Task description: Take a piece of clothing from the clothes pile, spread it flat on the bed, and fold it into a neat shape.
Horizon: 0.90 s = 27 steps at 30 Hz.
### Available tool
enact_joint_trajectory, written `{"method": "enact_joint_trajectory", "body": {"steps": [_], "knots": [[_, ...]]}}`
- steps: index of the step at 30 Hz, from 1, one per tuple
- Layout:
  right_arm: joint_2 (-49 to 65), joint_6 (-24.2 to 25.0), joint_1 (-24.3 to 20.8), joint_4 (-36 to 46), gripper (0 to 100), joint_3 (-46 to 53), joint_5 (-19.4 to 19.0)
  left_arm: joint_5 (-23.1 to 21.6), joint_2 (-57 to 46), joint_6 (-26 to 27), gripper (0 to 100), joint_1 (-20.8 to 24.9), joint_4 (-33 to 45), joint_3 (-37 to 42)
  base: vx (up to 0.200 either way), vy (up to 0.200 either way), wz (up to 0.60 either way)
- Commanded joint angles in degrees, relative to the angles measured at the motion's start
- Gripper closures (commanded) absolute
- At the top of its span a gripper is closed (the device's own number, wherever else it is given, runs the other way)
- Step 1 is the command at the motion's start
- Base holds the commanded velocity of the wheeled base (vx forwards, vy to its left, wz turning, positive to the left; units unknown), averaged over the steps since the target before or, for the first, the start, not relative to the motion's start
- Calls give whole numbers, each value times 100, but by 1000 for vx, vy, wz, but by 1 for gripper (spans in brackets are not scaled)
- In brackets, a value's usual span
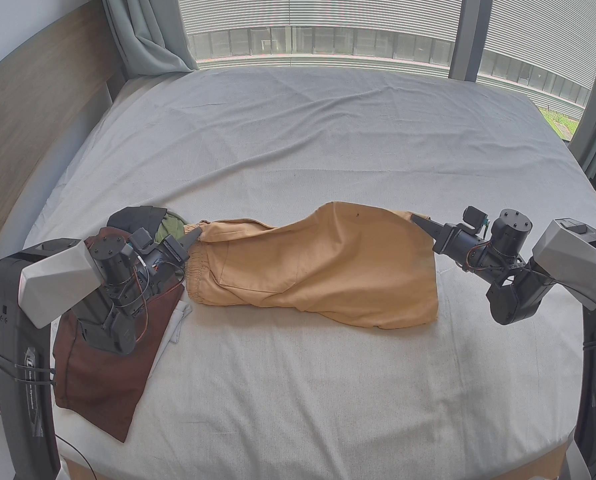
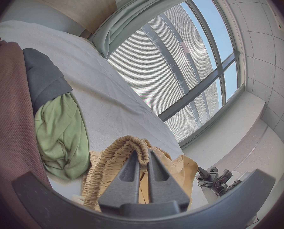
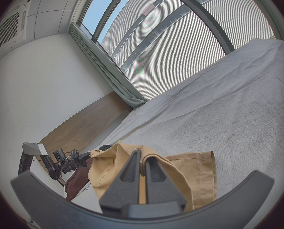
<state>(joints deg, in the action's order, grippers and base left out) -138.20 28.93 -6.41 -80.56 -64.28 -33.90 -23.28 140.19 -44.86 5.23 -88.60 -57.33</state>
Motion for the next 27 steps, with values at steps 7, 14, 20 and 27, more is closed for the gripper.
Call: {"method": "enact_joint_trajectory", "body": {"steps": [7, 14, 20, 27], "knots": [[-154, -1, 52, -4, 100, -111, -2, 17, 158, -93, 100, 75, 1, -226, 0, 0, 0], [-295, -1, 52, -13, 0, -278, 6, 61, 228, -93, 100, 75, 10, -322, 0, 0, 0], [-427, -10, 61, -92, 0, -471, 15, 70, 333, -137, 0, 66, 53, -604, 0, 0, 0], [-172, -45, -9, -329, 0, -32, 15, 210, 149, -295, 0, 66, 10, -489, 0, 0, 0]]}}
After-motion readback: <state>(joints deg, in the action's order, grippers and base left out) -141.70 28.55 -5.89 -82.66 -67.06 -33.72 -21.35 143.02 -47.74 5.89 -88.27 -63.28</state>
